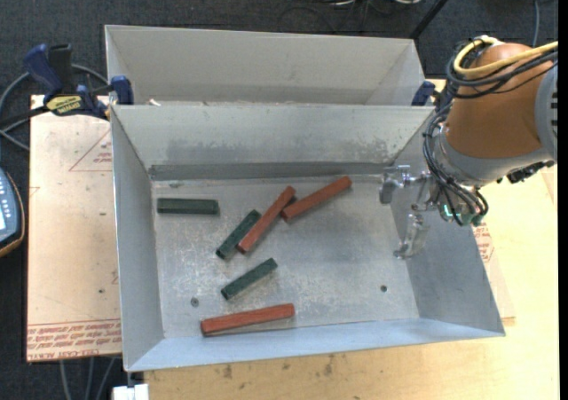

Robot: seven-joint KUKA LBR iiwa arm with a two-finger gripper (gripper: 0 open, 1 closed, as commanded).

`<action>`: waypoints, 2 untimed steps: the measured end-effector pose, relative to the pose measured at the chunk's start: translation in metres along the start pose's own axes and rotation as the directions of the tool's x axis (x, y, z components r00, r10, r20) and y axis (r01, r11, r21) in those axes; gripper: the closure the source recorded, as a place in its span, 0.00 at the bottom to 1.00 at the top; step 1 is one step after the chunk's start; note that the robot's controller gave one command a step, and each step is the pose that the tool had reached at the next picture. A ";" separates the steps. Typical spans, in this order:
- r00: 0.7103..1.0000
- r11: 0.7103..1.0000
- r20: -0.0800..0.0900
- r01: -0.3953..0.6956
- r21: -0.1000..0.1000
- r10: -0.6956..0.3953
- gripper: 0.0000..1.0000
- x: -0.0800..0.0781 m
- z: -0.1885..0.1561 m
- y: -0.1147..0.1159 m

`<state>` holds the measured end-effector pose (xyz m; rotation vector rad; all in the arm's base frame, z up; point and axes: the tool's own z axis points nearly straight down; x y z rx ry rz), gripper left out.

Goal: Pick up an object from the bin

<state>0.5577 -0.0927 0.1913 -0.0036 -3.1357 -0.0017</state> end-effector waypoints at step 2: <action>0.900 0.900 0.002 0.435 -0.001 -0.435 0.00 0.071 0.039 0.142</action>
Offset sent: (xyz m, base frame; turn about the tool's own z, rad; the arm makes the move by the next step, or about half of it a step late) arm -0.0318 0.0645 0.0225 -0.2744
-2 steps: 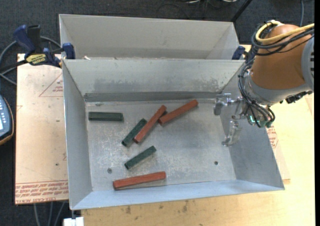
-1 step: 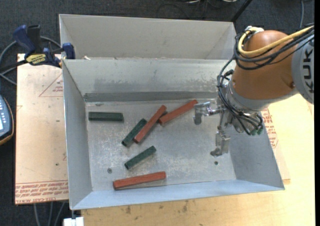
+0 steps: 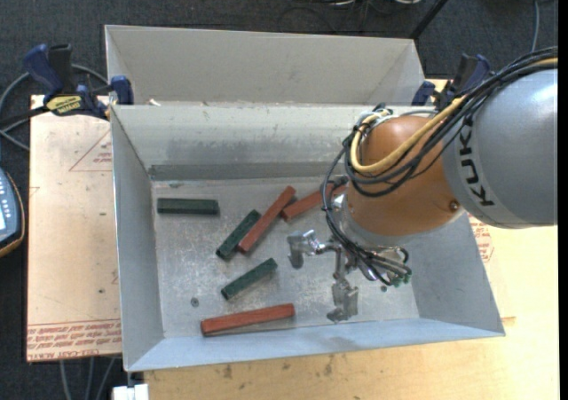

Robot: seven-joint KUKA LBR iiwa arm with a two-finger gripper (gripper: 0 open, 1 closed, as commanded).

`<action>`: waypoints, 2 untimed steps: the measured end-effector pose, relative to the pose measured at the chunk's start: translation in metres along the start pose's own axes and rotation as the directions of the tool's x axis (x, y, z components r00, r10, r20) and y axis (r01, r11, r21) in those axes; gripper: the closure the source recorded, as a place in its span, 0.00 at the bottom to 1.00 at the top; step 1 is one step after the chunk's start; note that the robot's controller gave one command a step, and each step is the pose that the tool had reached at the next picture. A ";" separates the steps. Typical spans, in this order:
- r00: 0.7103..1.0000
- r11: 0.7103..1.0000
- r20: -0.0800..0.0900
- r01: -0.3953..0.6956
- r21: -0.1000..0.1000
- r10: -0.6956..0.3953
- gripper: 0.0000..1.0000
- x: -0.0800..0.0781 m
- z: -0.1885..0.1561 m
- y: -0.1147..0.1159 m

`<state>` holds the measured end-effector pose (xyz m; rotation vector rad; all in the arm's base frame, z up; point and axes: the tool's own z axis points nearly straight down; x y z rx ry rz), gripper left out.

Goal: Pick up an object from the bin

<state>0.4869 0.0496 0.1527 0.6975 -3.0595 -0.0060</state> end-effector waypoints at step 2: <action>0.996 0.996 0.012 0.092 0.005 -0.092 1.00 -0.040 0.079 0.039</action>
Offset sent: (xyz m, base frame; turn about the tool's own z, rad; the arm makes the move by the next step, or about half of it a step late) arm 0.0161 0.0508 -0.0827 -0.0927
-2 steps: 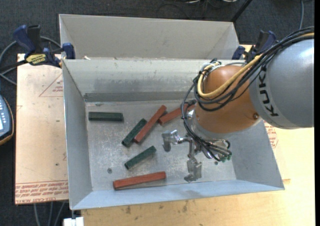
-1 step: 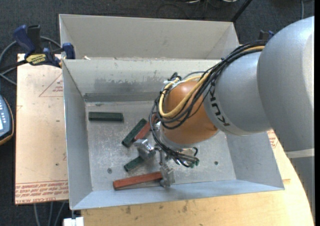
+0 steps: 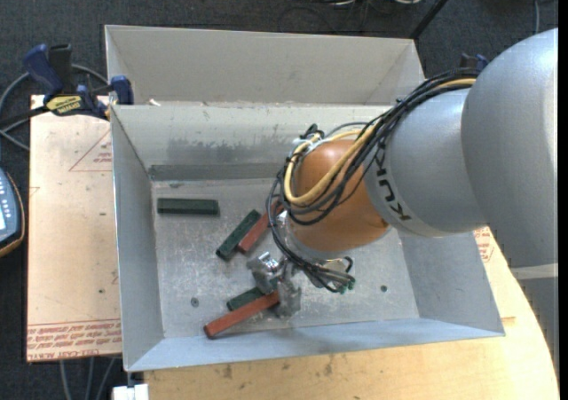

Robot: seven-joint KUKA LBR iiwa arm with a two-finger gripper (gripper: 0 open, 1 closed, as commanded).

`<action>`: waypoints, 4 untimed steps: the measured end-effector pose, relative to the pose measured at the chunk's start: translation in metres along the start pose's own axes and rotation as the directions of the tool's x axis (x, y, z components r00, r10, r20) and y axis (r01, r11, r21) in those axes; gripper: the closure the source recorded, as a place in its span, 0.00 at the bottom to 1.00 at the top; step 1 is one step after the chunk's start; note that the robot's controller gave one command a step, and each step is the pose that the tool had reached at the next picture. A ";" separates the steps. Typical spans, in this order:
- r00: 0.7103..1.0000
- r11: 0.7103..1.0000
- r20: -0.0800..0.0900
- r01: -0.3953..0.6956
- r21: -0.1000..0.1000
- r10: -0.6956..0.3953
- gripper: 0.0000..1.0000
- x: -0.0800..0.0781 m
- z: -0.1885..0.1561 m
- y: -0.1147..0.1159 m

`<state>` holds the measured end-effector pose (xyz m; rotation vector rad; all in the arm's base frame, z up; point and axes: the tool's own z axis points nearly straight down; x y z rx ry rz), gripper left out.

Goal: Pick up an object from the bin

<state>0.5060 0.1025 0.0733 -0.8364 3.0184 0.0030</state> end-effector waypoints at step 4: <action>0.999 0.999 -0.005 0.034 -0.002 -0.034 1.00 -0.036 0.002 0.025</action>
Offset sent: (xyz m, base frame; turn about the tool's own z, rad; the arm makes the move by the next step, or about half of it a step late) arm 0.0034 0.0080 0.0789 -0.0853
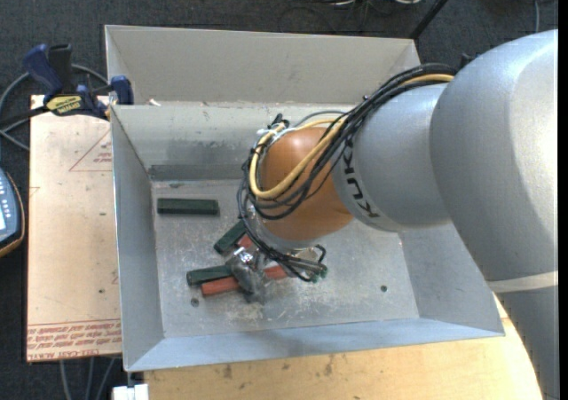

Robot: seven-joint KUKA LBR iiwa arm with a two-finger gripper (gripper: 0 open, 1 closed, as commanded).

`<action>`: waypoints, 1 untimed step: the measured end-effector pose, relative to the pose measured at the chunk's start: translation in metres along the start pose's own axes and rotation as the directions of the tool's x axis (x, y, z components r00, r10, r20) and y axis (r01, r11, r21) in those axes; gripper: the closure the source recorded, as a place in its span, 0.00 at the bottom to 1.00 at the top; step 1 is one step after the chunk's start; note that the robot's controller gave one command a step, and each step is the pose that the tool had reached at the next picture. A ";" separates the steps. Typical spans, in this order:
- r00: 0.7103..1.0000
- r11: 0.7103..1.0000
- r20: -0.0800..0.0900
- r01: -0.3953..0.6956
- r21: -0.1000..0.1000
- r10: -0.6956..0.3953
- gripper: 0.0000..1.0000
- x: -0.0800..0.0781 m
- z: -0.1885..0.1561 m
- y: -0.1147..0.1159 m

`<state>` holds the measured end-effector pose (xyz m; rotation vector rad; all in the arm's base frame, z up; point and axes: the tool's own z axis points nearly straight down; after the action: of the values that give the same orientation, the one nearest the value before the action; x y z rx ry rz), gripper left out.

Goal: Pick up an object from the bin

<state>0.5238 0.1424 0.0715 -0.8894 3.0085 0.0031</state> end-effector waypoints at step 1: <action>1.000 1.000 -0.002 0.000 0.000 0.000 0.00 0.001 0.001 0.000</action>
Offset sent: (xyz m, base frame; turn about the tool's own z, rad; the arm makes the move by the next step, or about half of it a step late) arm 0.0000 0.0000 0.0000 0.0000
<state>0.5232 0.1421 0.0703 -0.8901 3.0101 0.0027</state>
